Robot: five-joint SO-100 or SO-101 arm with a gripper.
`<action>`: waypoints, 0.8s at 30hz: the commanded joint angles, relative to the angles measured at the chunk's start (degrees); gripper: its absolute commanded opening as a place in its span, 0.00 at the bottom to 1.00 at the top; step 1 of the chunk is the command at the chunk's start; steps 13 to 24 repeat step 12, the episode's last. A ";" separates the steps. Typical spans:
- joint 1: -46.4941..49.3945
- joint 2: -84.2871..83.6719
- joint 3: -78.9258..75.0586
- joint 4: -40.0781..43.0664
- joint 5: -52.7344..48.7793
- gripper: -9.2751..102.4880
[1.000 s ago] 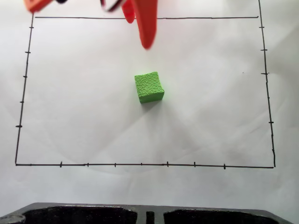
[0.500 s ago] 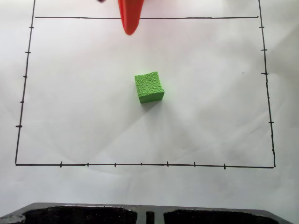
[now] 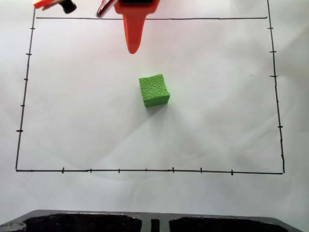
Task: Grasp the colored block, Place it on the black dot, and then return the arm to the default position.
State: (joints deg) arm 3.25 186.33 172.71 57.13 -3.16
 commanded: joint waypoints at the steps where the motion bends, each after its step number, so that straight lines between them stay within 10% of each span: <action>1: -0.44 0.97 -0.26 -0.62 0.00 0.08; 24: 0.53 0.97 -0.26 -0.62 1.32 0.08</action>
